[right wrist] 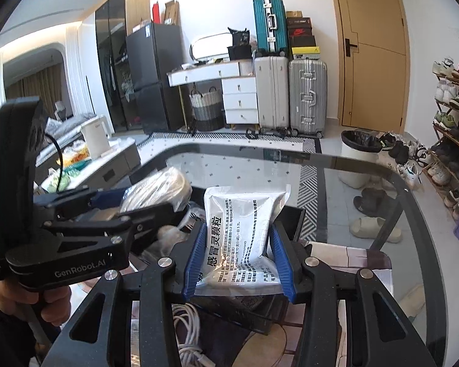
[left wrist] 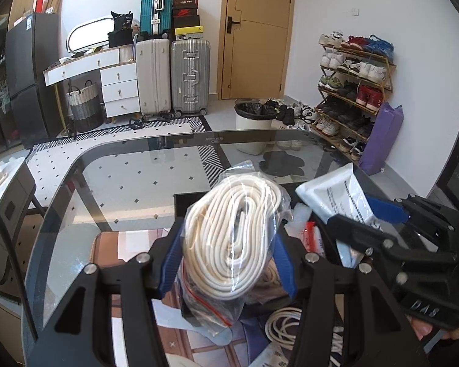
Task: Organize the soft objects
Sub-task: 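Open both grippers to drop the rope bag and sachet into the box, then lower the right gripper onto the coiled white cable and close it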
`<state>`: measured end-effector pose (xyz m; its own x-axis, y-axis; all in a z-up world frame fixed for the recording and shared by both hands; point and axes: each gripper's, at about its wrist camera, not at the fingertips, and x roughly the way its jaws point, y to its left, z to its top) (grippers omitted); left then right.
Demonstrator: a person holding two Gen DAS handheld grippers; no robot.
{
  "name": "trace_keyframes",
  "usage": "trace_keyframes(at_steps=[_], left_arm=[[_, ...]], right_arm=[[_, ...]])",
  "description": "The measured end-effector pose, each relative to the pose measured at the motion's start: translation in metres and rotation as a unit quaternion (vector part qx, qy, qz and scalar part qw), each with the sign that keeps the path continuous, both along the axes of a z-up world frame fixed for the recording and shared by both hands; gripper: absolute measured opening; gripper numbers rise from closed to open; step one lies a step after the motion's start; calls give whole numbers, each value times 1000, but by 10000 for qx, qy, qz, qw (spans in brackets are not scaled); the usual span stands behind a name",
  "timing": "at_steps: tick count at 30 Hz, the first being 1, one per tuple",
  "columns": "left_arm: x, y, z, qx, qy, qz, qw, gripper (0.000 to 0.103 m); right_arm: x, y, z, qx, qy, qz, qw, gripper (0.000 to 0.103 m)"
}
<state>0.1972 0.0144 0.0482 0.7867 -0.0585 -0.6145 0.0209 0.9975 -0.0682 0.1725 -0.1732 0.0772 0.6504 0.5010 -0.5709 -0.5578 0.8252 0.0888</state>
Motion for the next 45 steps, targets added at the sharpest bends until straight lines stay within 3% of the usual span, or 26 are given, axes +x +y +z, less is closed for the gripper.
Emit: trace_keyframes(at_steps=[14,15,17,18,21,24,28,30,36,45], left_arm=[[22,-8,-23,305,136,-87,9994,53],[22,-7,-23,286,150,-108,9994,54],[20,-5,-23,221,185,-133,9995,56],[18,-4,-22,180,190,-138,9996,61],[7,-2,-17,41,117,-265,9996,72],[-10,-4,-12,247,10,-204,9995,84],[-29,0,-6,139,0,-222,9997,96],[-42,2,-3,73,-43,-176,9998,103],[-79,14,-7,-137,-23,-77,9999,103],[-123,17,-20,-35,90,93,9999,103]], right_arm=[[22,15,-23,-156,182,-18,9997,46],[23,15,-23,-177,167,-58,9997,50],[21,11,-21,-177,61,-177,9997,68],[18,8,-18,-156,-40,-222,9996,84],[6,-4,-10,-110,-208,-240,9994,88],[0,-9,-10,-262,-114,-229,9993,96],[-19,-20,-12,-331,-25,-280,9991,102],[-27,-27,-14,-255,97,-282,9992,102],[-51,-37,-20,-183,399,-209,9988,102],[-79,-28,-40,-464,628,-34,9969,102]])
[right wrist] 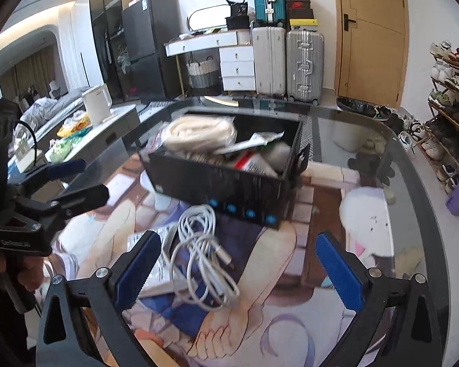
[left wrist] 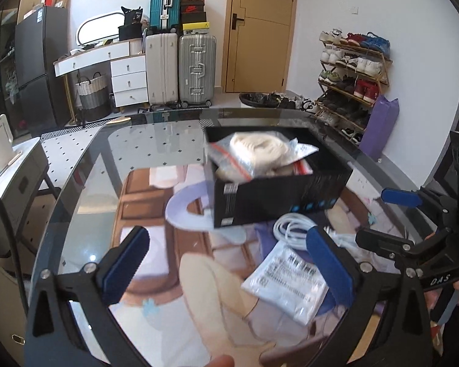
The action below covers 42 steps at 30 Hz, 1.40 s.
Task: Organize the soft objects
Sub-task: 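Lower the right gripper onto the coiled white cable and close it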
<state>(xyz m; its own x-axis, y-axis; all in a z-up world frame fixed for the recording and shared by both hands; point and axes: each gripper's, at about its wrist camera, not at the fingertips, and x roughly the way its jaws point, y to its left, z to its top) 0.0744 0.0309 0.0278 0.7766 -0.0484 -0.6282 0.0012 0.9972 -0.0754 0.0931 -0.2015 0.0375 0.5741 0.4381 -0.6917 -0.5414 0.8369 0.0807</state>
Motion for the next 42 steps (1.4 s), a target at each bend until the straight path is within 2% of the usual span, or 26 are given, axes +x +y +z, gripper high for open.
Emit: trace_keyframes(at_steps=[8,18,21,25,29,36,42], left_arm=[[-7,-1,-13,91,133,-15,9999,103],[-3,-11,-23,141,331,-228,9991,103],[-2,-14,-29,152,419,-278,9986,103],[-1,-18,-33,210,493,-354,9979,103],[0,-18,-35,231,530,-396,9975,103],[1,-17,-41,215,665,-402,9967,103],[4,-16,-47,71,807,-486,9955,103]], right_arm=[[-8,1,-17,-94,217,-14,9997,102],[-11,3,-20,-112,321,-30,9994,102],[-7,5,-24,-194,489,41,9986,102],[-13,13,-26,-485,229,162,9984,102],[-7,10,-32,-480,369,83,9981,102],[0,1,-33,-545,350,-85,9979,102],[5,3,-36,-579,397,-80,9975,102]])
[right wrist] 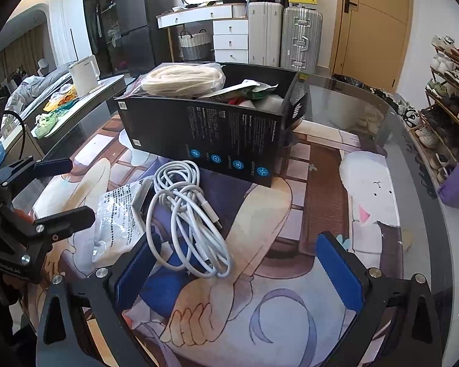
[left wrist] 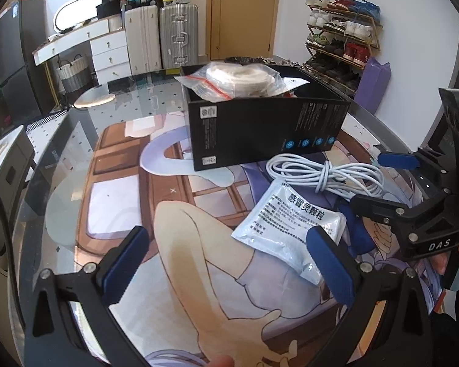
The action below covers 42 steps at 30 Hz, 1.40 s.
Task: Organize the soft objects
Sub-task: 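Lower the right gripper onto the coiled white cable and close it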
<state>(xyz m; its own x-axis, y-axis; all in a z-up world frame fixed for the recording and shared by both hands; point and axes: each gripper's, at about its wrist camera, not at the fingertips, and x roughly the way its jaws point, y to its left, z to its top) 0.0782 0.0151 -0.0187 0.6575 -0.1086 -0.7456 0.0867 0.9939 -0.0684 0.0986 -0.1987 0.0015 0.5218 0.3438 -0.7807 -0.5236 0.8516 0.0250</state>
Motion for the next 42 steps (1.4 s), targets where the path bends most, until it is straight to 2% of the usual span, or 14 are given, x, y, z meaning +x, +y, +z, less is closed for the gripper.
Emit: trace_keyframes(at_steps=[13,14,16,18,22,26,29,36,38,42], left_arm=[[3,7,-6,-182,165,22,9997,103],[3,6,-6,-178,161,23,9997,103],[3,7,-6,-183,166,14,9997,103],[3,7,-6,-180,174,15,9997,103],[3,6,-6,-205,182,7,9996,103],[3,7,-6,-234,207,10,9995,103],[4,6,-6,-208,208,17,9996,103],[4,8,-7,-215,228,15,9995,103],[4,8,-7,-217,230,15,9995,103],[4,9,-7,-221,229,5,9995,103]], right_arm=[[14,29,-4,-119,20,348,9993,101],[14,31,-4,-119,19,372,9992,99],[17,36,-5,-123,71,444,9989,86],[19,40,-7,-119,153,505,9985,83],[21,45,-14,-160,279,572,9978,83],[20,46,-16,-143,265,600,9977,84],[20,47,-18,-121,319,672,9972,89],[16,49,-18,-184,283,657,9973,89],[14,49,-18,-176,249,636,9975,86],[12,45,-16,-129,181,631,9978,68]])
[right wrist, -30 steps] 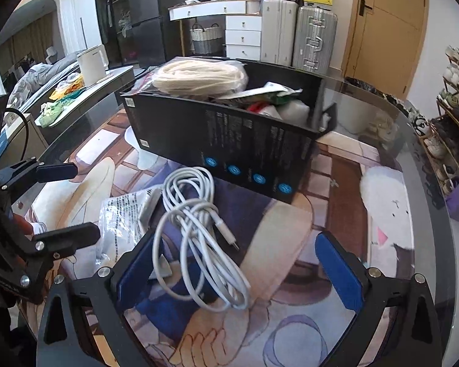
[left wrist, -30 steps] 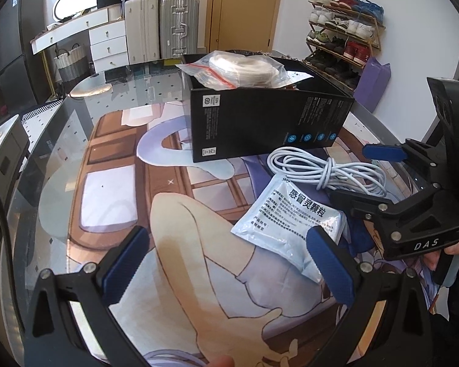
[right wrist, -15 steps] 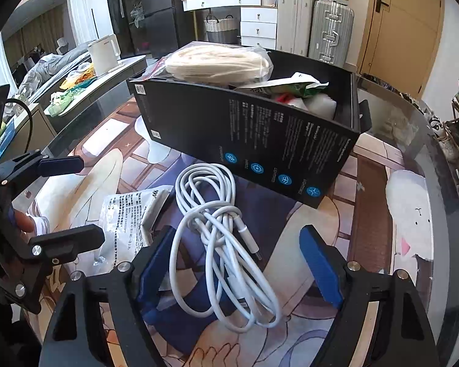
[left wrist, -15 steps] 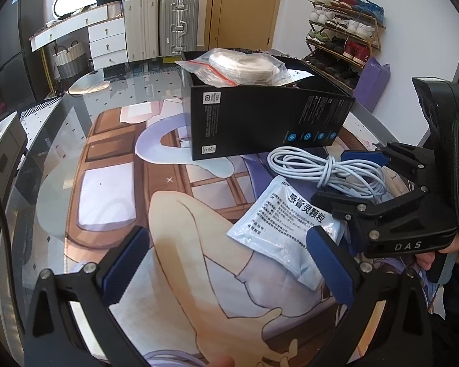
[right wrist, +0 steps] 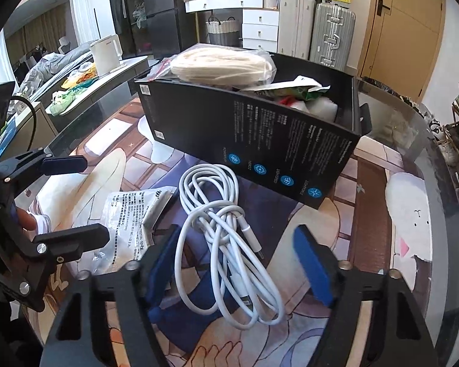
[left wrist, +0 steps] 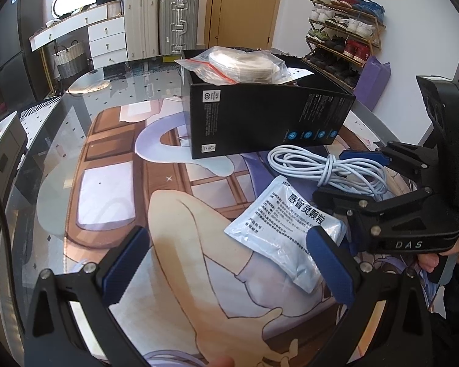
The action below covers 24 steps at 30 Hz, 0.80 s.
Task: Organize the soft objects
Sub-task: 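Lower the right gripper onto the coiled white cable and close it, then close the left gripper on the second white medicine sachet while the right gripper holds the cable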
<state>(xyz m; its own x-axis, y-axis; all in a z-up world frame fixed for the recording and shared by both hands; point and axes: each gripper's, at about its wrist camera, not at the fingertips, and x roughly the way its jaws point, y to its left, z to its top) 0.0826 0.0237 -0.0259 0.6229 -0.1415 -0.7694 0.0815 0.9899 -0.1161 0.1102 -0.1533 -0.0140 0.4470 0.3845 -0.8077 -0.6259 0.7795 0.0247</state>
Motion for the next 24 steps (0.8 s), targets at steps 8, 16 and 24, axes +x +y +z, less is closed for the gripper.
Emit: trace_keyframes(at_steps=[8,16,24], left_arm=[[0,0,0,-2,10,2,10000,103],[0,0,-1,-2,10,0,10000,103],[0,0,-1,-3,9,-22,10000,103]], right_arm=[[-9,-2,3,60,-75,104,9999,44],[-18,-11,5,136,-108,63,9998,33],[-28,-31,10,302,-164,-93,9994,33]])
